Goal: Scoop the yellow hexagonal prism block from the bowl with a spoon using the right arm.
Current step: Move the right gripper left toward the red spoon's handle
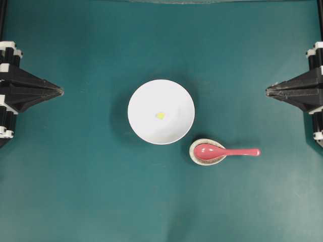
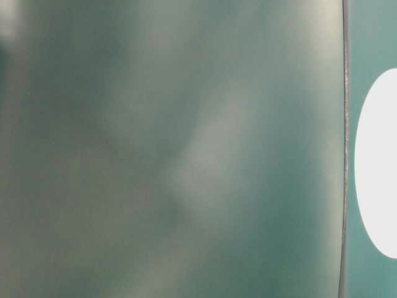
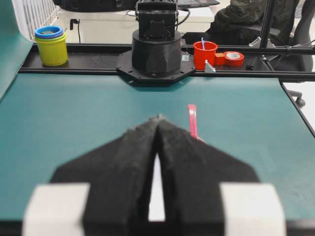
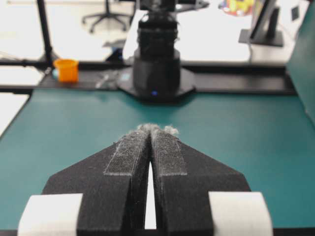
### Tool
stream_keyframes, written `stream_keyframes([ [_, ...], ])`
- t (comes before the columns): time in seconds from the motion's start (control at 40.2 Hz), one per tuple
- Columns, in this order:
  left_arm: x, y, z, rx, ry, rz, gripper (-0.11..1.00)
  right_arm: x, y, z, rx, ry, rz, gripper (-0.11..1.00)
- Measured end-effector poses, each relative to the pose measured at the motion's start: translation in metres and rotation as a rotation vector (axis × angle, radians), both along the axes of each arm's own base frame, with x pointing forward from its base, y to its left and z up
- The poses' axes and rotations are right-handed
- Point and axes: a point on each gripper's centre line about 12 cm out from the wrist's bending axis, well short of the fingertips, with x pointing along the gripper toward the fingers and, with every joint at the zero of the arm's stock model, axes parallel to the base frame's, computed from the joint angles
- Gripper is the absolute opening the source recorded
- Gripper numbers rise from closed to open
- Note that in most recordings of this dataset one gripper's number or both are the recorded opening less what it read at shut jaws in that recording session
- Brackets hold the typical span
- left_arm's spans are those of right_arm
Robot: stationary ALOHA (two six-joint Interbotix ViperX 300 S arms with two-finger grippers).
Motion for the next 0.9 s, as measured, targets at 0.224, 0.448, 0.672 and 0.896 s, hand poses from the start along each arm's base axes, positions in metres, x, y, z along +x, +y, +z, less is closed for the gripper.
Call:
stream_keyframes([
  [0.224, 0.000, 0.000, -0.004, 0.009, 0.054, -0.002, 0.06, 0.006, 0.000, -0.011, 0.003, 0.072, -0.001, 0.01],
  [0.448, 0.000, 0.000, -0.004, 0.010, 0.054, -0.002, 0.06, 0.007, 0.000, -0.012, 0.005, 0.083, -0.001, 0.16],
  [0.672, 0.000, 0.000, -0.005, 0.010, 0.055, -0.002, 0.06, 0.008, 0.000, -0.015, 0.006, 0.101, -0.001, 0.49],
  [0.896, 0.000, 0.000, -0.005, 0.010, 0.055, -0.002, 0.06, 0.010, 0.000, -0.020, 0.010, 0.132, -0.001, 0.57],
])
